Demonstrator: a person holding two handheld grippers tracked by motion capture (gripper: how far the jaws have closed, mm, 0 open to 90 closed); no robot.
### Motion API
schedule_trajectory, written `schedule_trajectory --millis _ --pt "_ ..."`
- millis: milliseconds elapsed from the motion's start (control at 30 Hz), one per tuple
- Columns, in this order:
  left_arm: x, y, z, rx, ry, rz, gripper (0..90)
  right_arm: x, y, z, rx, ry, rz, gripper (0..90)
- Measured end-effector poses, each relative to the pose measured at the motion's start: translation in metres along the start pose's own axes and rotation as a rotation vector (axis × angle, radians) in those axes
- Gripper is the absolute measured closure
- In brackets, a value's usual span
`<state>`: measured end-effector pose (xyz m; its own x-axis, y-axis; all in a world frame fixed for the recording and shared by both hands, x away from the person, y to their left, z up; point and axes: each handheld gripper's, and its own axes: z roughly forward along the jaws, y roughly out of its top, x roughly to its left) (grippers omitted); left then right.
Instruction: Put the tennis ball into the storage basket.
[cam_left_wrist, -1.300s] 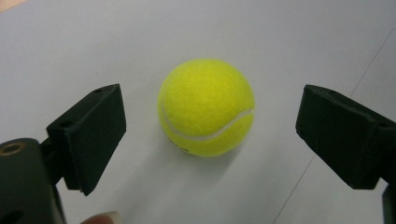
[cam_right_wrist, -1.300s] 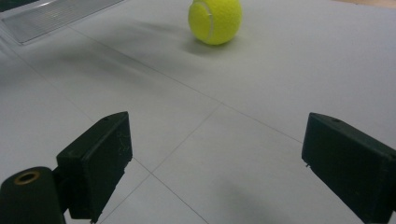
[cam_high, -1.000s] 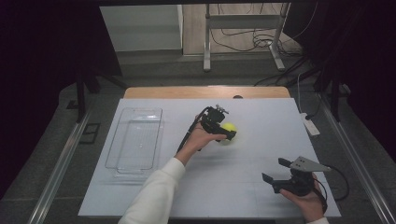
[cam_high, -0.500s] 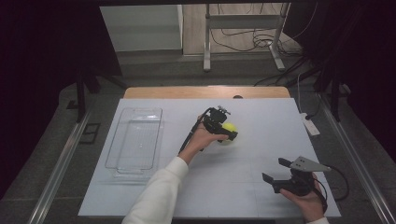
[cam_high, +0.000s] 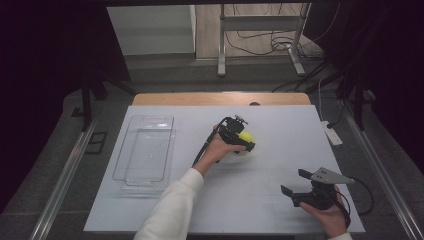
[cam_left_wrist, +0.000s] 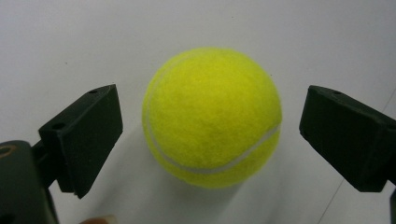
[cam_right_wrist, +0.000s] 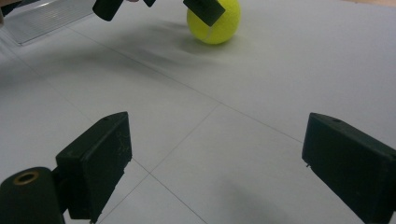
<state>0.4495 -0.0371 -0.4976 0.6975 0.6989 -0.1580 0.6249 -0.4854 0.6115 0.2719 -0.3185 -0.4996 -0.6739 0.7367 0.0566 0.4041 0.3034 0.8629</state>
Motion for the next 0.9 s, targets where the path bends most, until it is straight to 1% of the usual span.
schedule_trajectory --millis 100,300,433,500,533,600,733,900 --pt "0.0006 -0.0002 0.0012 0.014 0.006 -0.001 8.0 0.0 -0.0001 0.0 0.0 0.0 -0.001 8.5" --pt "0.0024 -0.001 0.0036 0.024 0.013 -0.006 10.9 -0.0002 -0.0002 0.0 0.001 -0.001 0.0 8.5" --pt "0.0016 -0.0014 0.0033 0.016 0.022 -0.003 17.3 -0.0003 -0.0003 0.0 0.001 -0.001 0.001 8.5" --pt "0.0002 -0.001 0.0014 0.002 0.019 -0.006 23.1 -0.0004 -0.0003 -0.0002 0.002 -0.003 0.0 8.5" --pt "-0.0011 -0.0006 0.0016 0.0 0.027 0.003 26.0 -0.0004 -0.0003 -0.0002 0.002 -0.004 -0.001 8.5" --pt "-0.0026 -0.0004 0.0015 0.003 0.034 0.011 26.6 -0.0004 -0.0003 -0.0003 0.002 -0.004 0.0 8.5" --pt "-0.0021 -0.0005 0.0007 0.005 0.033 0.007 27.1 -0.0004 -0.0002 -0.0004 0.002 -0.004 0.0 8.5" --pt "-0.0037 -0.0009 -0.0004 0.008 0.032 0.016 27.2 -0.0005 -0.0003 -0.0005 0.002 -0.005 -0.001 8.5"
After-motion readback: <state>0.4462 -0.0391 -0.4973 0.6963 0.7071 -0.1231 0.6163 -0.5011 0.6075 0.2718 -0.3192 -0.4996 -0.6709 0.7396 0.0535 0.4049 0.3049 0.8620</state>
